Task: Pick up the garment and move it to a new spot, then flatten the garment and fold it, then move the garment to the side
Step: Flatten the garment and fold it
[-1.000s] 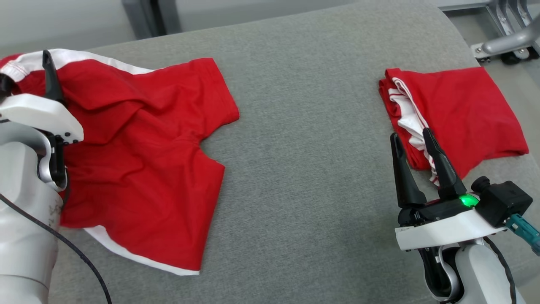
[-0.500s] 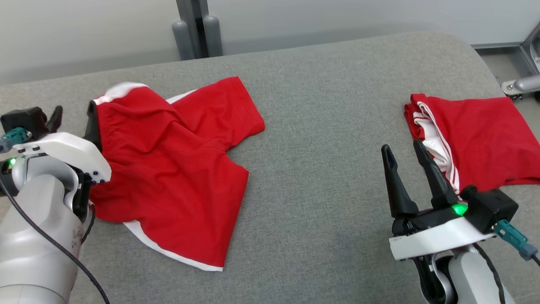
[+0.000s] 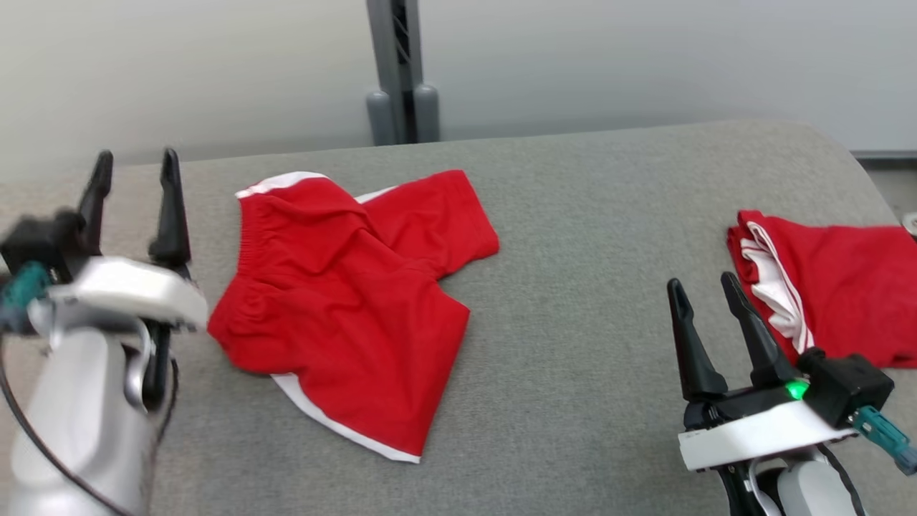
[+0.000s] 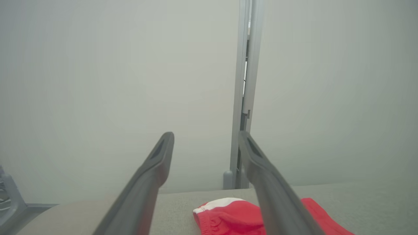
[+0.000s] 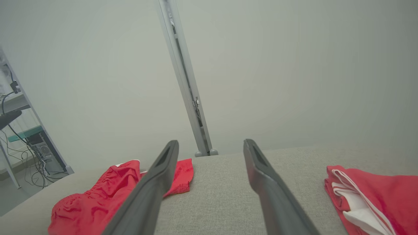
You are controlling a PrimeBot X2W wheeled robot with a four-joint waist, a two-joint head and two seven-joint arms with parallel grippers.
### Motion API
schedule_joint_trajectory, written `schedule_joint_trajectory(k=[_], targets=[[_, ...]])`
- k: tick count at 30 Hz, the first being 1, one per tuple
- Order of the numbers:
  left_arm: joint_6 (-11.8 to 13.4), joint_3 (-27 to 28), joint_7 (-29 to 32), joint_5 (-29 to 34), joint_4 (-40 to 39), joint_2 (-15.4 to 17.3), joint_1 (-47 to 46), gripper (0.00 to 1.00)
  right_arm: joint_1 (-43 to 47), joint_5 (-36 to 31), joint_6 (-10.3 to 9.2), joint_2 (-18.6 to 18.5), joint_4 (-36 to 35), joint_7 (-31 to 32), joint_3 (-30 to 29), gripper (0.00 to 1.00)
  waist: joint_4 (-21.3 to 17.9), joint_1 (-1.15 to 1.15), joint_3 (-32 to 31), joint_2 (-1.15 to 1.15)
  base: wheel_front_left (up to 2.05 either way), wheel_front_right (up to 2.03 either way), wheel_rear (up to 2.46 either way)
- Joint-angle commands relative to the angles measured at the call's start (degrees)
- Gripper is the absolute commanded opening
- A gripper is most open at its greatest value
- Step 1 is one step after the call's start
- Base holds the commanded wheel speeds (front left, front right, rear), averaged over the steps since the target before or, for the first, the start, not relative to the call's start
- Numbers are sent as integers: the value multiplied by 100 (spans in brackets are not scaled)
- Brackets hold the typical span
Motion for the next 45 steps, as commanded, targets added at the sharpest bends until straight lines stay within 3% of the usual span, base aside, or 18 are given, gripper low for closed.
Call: schedule_joint_trajectory(k=[1, 6, 9, 13, 15, 21, 32, 39, 45], targets=[[24, 85, -15, 196, -373, -78, 441, 100, 117, -53, 3, -40, -19, -7, -43, 100, 194, 0, -180, 0, 0, 0, 0], [111, 378, -14, 658, -1612, -541, 1620, 100, 274, -102, 3, -39, -37, -7, -128, 100, 403, 0, -343, 0, 0, 0, 0], [27, 335, -14, 916, -2029, -807, 2228, 100, 330, -116, 3, -39, -65, -7, -199, 100, 526, 0, -391, 0, 0, 0, 0], [152, 409, -15, 870, -2217, -957, 2653, 100, 400, -124, 3, -36, -51, -6, -196, 100, 633, 0, -423, 0, 0, 0, 0], [92, 287, -15, 838, -2306, -1022, 2881, 100, 396, -123, 3, -40, -58, -7, -190, 100, 728, 0, -422, 0, 0, 0, 0], [179, 112, -15, 762, -2279, -1021, 2834, 100, 399, -38, 3, -39, 80, -6, -93, 100, 906, 0, -420, 0, 0, 0, 0], [224, -130, -15, 665, -2178, -1024, 2724, 100, -283, 2047, 3, -113, 1831, 169, 1488, 100, 1295, 0, -200, 0, 0, 0, 0], [240, -223, -15, 653, -2115, -1024, 2642, 100, -964, 3362, 4, -104, 2664, 613, 1833, 100, 1682, 0, -55, 0, 0, 0, 0], [236, -260, -15, 607, -2090, -1027, 2595, 100, -1396, 3795, 3, -193, 3396, 818, 2031, 100, 1982, 0, 7, 0, 0, 0, 0]])
